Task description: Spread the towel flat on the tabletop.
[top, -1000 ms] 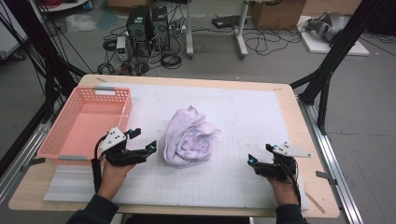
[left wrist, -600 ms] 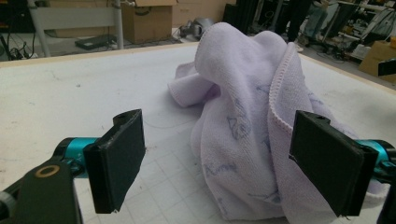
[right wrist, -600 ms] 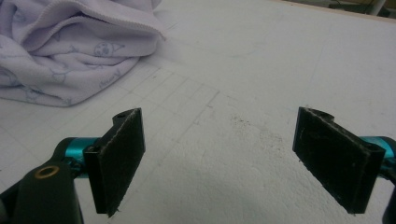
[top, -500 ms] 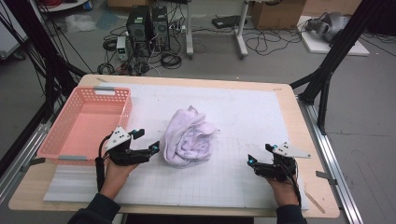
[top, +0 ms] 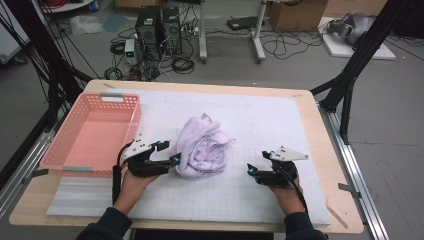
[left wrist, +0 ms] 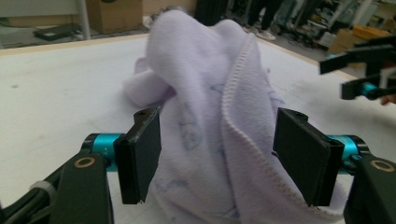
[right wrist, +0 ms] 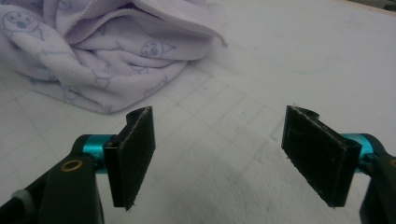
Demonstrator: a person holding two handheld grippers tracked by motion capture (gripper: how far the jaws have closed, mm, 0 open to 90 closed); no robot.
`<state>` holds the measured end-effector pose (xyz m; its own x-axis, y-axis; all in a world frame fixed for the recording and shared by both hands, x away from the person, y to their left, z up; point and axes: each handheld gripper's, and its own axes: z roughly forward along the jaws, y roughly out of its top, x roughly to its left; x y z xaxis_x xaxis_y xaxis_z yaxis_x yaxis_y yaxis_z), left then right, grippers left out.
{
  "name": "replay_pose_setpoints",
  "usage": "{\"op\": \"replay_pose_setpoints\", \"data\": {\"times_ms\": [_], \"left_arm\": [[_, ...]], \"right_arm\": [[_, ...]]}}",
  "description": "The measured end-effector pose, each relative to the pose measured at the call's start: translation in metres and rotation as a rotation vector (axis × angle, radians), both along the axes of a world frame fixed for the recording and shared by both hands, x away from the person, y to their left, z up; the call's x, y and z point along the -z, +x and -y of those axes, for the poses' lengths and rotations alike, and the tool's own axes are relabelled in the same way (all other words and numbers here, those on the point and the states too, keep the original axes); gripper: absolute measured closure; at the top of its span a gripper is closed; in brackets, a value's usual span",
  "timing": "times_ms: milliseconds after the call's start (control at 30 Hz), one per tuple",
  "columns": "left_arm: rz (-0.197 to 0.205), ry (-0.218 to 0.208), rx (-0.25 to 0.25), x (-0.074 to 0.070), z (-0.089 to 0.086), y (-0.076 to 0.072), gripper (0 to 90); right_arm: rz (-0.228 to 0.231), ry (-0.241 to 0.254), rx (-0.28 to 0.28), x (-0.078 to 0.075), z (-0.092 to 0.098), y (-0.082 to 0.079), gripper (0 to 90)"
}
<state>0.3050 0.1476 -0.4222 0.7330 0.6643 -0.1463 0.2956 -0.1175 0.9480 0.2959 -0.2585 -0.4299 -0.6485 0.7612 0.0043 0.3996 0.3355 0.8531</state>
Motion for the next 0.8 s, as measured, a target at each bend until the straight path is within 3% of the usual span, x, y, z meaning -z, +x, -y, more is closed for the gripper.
{"op": "replay_pose_setpoints", "data": {"times_ms": [167, 300, 400, 500, 533, 567, 600, 667, 800], "left_arm": [[0.005, 0.053, 0.031, 0.004, 0.009, 0.004, 55.1], [0.008, 0.097, 0.02, 0.004, 0.008, 0.004, 74.0], [0.008, 0.098, 0.005, 0.004, 0.004, 0.004, 78.1], [0.009, 0.096, -0.002, 0.004, 0.0, 0.003, 79.8], [0.008, 0.093, -0.002, 0.004, -0.001, 0.002, 80.2], [0.009, 0.096, -0.005, 0.004, -0.003, 0.002, 80.7], [0.009, 0.098, -0.009, 0.004, -0.004, 0.002, 80.8], [0.007, 0.096, -0.018, 0.004, -0.008, 0.001, 80.9], [0.003, 0.097, -0.036, 0.004, -0.014, -0.001, 81.3]], "right_arm": [[-0.01, -0.022, -0.069, 0.002, -0.032, 0.019, 30.3], [-0.042, -0.045, -0.144, 0.007, -0.068, 0.039, 32.3], [-0.06, -0.061, -0.189, 0.01, -0.092, 0.05, 34.6], [-0.088, -0.108, -0.22, 0.016, -0.11, 0.06, 43.3], [-0.098, -0.09, -0.218, 0.016, -0.111, 0.062, 53.3], [-0.099, -0.088, -0.215, 0.016, -0.11, 0.063, 68.9], [-0.102, -0.09, -0.215, 0.015, -0.11, 0.063, 76.8], [-0.099, -0.108, -0.212, 0.013, -0.108, 0.062, 83.2], [-0.076, -0.129, -0.189, 0.004, -0.09, 0.052, 84.2]]}}
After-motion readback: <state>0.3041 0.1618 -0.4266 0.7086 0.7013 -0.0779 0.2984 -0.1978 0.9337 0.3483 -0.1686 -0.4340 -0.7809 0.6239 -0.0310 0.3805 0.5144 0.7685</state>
